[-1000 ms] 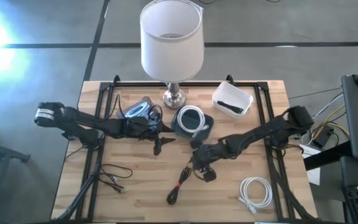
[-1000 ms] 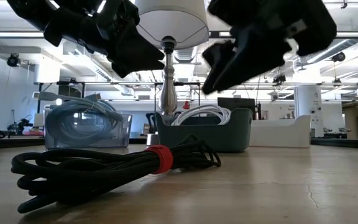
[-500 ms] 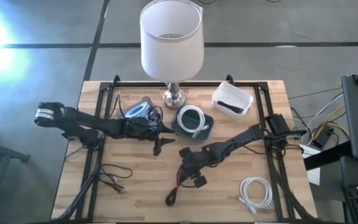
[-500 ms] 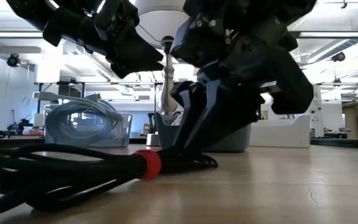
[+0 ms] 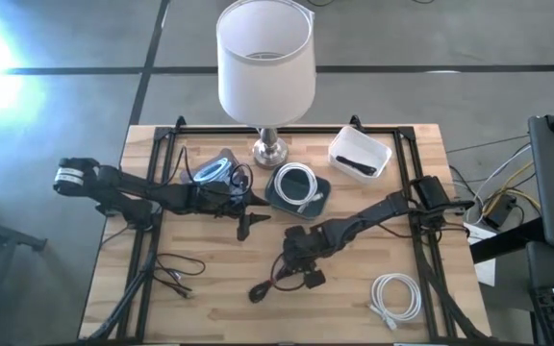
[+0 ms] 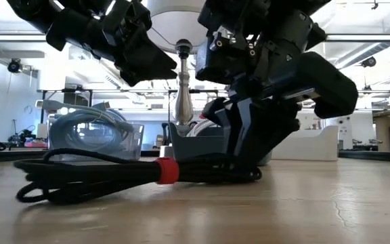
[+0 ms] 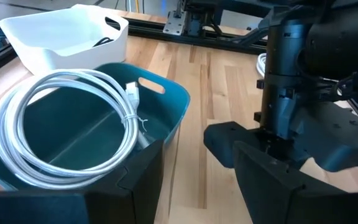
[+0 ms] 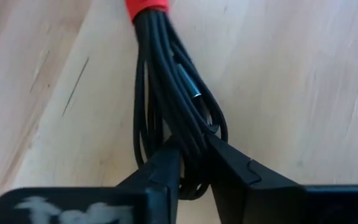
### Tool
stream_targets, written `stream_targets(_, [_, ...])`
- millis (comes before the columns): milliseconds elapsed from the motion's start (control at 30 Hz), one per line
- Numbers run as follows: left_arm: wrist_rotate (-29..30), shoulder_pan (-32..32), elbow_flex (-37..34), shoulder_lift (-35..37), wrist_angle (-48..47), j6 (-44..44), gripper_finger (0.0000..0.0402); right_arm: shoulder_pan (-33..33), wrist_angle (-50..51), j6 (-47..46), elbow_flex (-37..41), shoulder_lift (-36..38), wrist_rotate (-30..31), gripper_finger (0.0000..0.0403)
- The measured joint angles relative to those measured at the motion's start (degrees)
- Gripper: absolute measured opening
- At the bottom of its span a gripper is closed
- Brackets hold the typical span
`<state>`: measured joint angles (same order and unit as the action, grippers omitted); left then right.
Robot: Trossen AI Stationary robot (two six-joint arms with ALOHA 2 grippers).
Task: Pick & Place USB Port
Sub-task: Put the right black charger cable into the white bin
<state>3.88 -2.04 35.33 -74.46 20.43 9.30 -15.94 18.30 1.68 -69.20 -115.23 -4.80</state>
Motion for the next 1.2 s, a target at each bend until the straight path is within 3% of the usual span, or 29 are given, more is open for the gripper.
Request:
stream_targets(200, [0.0, 0.0, 0.0, 0.0, 0.0, 0.0, 0.0195, -0.9, 8.0, -1.6, 0.2, 2.5, -0.2, 0.002])
stream_targets(400, [0.0, 0.0, 0.0, 0.0, -0.1, 0.0, 0.0195, -2.0, 18.1, -7.0, 0.6, 10.3, -0.1, 0.0019])
stream_targets(467, [0.0, 0.0, 0.0, 0.0, -0.1, 0.0, 0.0195, -2.3, 22.1, -8.4, 0.9, 13.7, 2.4, 0.0019])
stream_targets(733, [0.0, 0.0, 0.0, 0.0, -0.4, 0.1, 0.0195, -3.1, 32.5, -18.7, 6.5, 30.1, 27.0, 0.0019])
stream_targets(967, [0.0, 0.0, 0.0, 0.0, -0.4, 0.2, 0.0195, -3.0, 32.6, -24.4, 15.6, 46.3, 40.9, 0.0021])
stream_targets(1200, [0.1, 0.0, 0.0, 0.0, -0.4, 0.2, 0.0195, -2.6, 32.5, -35.5, 25.0, 60.0, 64.8, 0.0022])
